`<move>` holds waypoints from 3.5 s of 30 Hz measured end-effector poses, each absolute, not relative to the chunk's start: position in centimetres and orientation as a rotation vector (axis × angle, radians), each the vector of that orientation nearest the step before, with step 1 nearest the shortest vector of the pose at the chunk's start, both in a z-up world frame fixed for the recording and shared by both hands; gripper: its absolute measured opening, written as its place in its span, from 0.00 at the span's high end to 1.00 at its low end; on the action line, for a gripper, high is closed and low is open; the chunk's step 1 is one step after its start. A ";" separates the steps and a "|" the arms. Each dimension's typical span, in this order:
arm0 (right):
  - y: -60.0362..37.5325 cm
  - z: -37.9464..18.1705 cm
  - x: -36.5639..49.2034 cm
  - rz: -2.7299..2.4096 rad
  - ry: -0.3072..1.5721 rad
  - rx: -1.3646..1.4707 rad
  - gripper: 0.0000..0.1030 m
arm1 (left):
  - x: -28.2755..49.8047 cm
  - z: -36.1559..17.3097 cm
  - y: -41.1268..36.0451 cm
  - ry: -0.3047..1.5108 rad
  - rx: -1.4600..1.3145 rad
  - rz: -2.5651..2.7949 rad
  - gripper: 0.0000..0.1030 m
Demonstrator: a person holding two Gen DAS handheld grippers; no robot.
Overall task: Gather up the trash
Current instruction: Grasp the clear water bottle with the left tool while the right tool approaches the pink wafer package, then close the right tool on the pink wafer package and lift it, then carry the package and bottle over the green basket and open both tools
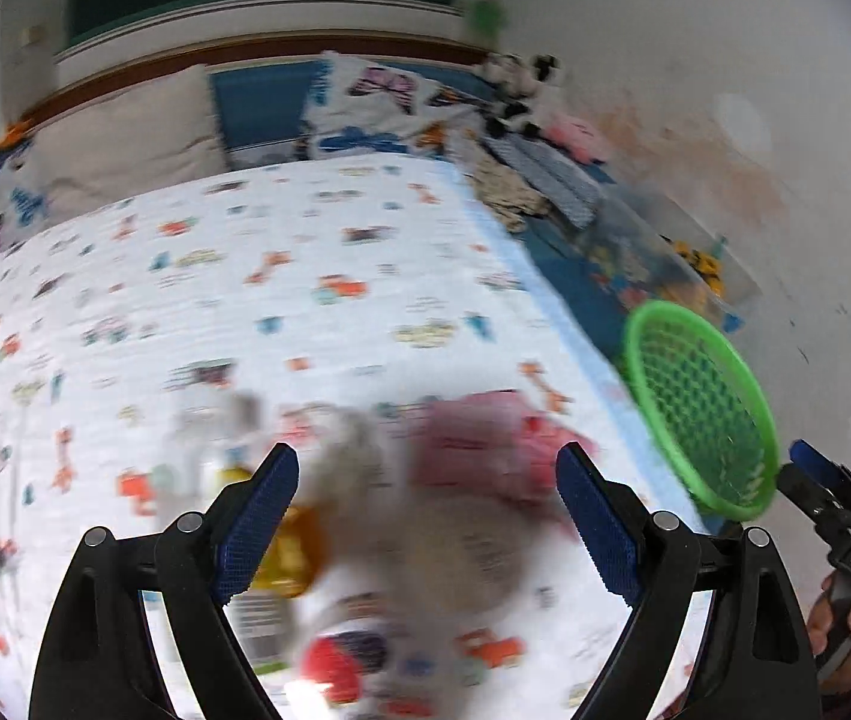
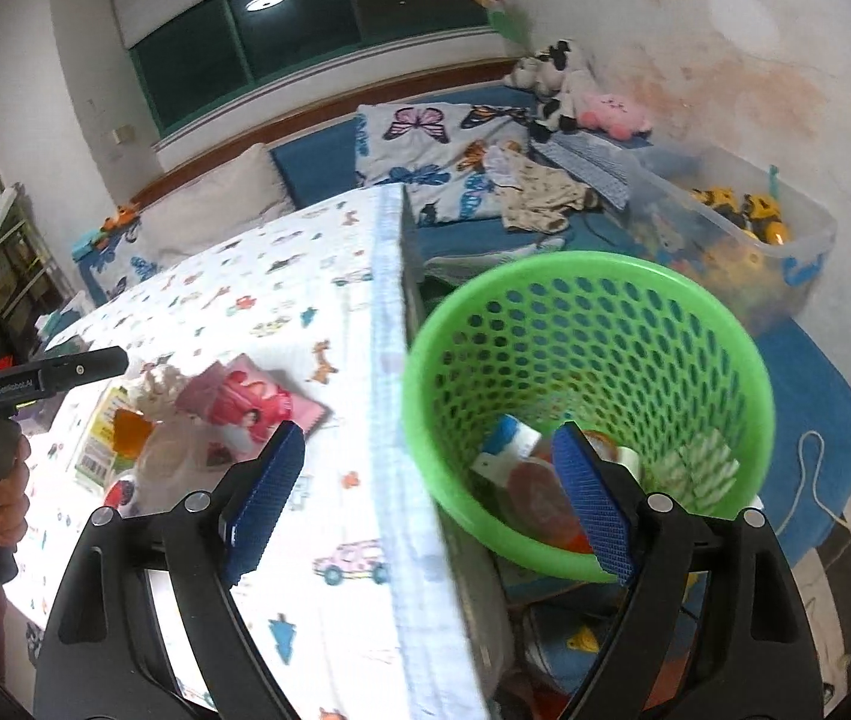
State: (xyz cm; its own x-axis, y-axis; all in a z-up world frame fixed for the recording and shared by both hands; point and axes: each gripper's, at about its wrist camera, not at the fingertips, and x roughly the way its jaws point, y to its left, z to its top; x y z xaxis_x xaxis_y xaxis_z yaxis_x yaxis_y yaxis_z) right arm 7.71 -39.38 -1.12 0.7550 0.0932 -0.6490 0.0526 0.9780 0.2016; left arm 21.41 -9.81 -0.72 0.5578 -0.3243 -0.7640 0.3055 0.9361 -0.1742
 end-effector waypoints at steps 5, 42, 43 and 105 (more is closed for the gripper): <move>-37.6 -1.1 8.7 0.059 0.723 0.195 0.18 | 22.3 -1.0 -5.1 0.912 -0.062 -0.275 0.18; -29.5 -3.5 14.8 0.312 0.828 0.042 0.18 | 25.8 -7.8 -1.2 1.090 -0.131 -0.277 0.45; -29.4 -3.7 15.0 0.318 0.830 0.031 0.18 | 25.8 -7.8 -1.2 1.090 -0.133 -0.278 0.45; -29.5 -5.5 16.8 0.433 0.832 -0.063 0.44 | 23.1 -0.5 -3.4 0.985 -0.085 -0.440 0.45</move>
State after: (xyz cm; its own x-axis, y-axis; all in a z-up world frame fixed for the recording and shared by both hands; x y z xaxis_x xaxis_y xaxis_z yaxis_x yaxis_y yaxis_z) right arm 16.81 -29.48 -5.50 0.5916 0.3475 -0.7275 -0.3961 0.9112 0.1132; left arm 23.09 -3.44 -0.51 0.4727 -0.3965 -0.7870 0.3210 0.9092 -0.2653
